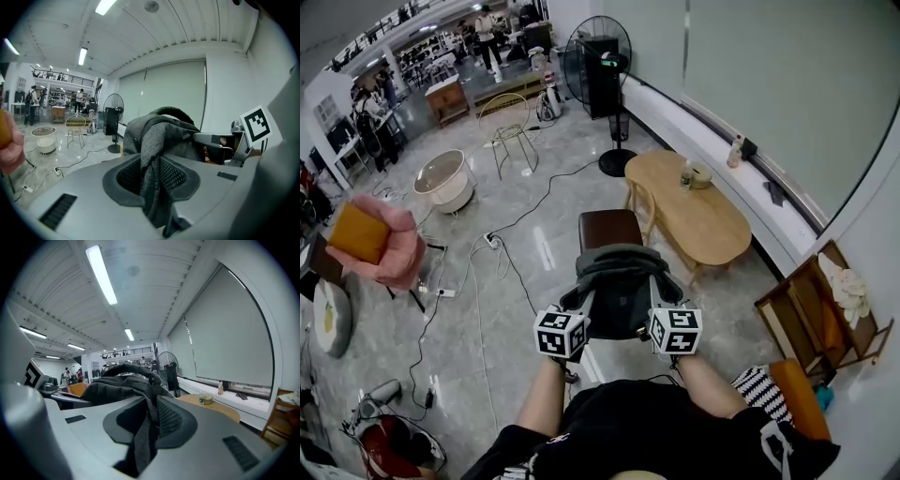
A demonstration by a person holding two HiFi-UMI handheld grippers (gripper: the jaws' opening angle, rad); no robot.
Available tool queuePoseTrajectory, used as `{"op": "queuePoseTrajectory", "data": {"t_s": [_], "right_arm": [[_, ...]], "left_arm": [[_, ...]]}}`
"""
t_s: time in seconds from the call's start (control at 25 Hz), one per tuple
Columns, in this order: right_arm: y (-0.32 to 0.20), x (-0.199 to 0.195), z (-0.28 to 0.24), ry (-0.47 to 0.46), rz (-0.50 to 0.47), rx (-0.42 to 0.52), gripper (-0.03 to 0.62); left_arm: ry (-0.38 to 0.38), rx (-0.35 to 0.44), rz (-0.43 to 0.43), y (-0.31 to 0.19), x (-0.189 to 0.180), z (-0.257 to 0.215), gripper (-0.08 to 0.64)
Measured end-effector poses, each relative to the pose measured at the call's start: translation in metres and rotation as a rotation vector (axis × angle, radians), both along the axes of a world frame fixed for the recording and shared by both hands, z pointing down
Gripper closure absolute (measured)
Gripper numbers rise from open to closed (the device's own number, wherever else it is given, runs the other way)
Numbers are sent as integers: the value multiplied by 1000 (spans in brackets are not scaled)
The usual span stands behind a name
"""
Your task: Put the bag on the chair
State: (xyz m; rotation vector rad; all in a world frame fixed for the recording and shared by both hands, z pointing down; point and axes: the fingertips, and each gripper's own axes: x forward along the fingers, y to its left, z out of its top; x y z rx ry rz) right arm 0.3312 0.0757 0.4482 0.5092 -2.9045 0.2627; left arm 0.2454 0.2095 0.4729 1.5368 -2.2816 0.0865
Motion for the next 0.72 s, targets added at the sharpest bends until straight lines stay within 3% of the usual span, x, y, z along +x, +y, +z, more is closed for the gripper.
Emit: {"op": "queuePoseTrajectory", "data": {"t_s": [0.72], "right_arm": [[81,-104,-15,-5,82,40,515]], "left_arm": [[-32,85,103,76,-109,-11,466]]}}
